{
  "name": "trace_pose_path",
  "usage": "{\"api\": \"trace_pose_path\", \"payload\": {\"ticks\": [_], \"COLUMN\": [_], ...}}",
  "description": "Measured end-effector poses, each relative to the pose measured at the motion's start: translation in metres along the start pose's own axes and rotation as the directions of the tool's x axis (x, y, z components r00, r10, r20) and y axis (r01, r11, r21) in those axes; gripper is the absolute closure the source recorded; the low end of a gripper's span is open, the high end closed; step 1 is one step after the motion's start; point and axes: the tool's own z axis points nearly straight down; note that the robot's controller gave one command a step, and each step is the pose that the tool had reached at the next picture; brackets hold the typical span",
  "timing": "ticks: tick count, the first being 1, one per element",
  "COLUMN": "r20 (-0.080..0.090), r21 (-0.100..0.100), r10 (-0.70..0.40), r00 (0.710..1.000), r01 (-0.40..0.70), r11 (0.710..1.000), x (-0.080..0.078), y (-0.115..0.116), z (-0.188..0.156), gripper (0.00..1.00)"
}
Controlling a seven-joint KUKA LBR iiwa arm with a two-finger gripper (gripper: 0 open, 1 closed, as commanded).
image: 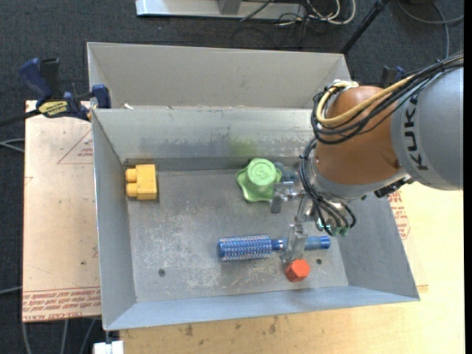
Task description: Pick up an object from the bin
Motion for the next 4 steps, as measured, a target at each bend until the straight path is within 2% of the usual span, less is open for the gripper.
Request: {"api": "trace_pose_path", "payload": {"ticks": [1,2,3,4], "r20": [0.002,0.007,0.015,0.016], "r21": [0.0,0.0,0.001,0.0], "r10": [-0.019,-0.019,-0.001,0.007], "r00": [1.0,1.0,1.0,1.0], "r01": [0.019,0.019,0.001,-0.007], "r11": [1.0,1.0,1.0,1.0], "x": [-0.007,-0.008,-0.031,-0.011], "y": [0.001,0.001,-0.011,-0.007], "z": [0.106,0.103,0.048,-0.09], "gripper": [0.0,1.0,1.0,1.0]}}
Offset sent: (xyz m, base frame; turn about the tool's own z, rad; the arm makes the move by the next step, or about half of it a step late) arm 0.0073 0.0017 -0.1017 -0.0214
